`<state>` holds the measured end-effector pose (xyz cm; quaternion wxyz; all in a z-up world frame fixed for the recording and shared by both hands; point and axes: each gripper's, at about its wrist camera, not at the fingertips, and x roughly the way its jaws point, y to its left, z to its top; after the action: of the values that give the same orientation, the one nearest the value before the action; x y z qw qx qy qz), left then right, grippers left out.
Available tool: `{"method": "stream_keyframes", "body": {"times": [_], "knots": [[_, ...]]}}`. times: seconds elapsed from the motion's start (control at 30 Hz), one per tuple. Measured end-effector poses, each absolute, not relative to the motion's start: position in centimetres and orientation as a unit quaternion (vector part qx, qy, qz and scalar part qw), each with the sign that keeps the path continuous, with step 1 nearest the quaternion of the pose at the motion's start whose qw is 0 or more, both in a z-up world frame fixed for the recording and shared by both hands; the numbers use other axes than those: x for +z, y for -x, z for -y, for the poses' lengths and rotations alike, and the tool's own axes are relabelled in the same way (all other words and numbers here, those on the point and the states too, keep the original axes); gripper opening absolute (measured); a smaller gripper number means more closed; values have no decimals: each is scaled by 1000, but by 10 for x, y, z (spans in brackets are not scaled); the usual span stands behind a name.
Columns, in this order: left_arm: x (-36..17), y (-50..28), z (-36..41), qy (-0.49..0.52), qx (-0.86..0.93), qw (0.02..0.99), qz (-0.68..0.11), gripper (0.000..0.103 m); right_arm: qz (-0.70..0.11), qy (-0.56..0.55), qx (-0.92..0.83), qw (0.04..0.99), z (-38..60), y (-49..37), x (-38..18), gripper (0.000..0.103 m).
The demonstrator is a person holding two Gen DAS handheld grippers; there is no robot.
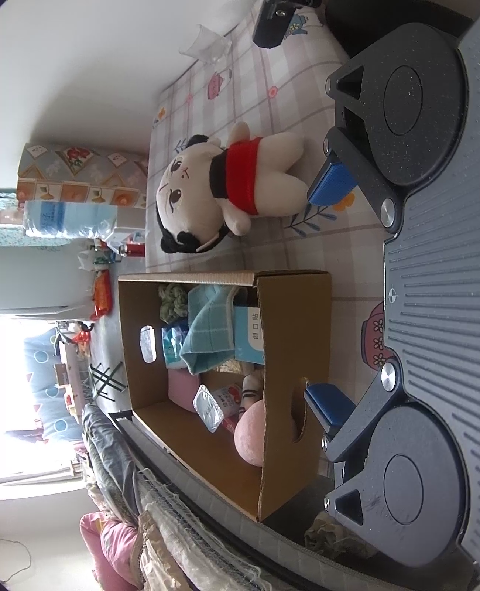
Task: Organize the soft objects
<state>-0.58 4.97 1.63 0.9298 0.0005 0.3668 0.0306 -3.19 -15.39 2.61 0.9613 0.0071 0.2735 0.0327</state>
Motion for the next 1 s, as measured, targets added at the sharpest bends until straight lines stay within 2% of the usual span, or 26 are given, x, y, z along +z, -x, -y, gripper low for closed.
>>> {"method": "stream_keyframes", "body": {"times": [1.0], "knots": [[12, 3, -51, -5, 36, 927, -374, 103, -293, 16, 72, 953, 142, 28, 20, 103]]}}
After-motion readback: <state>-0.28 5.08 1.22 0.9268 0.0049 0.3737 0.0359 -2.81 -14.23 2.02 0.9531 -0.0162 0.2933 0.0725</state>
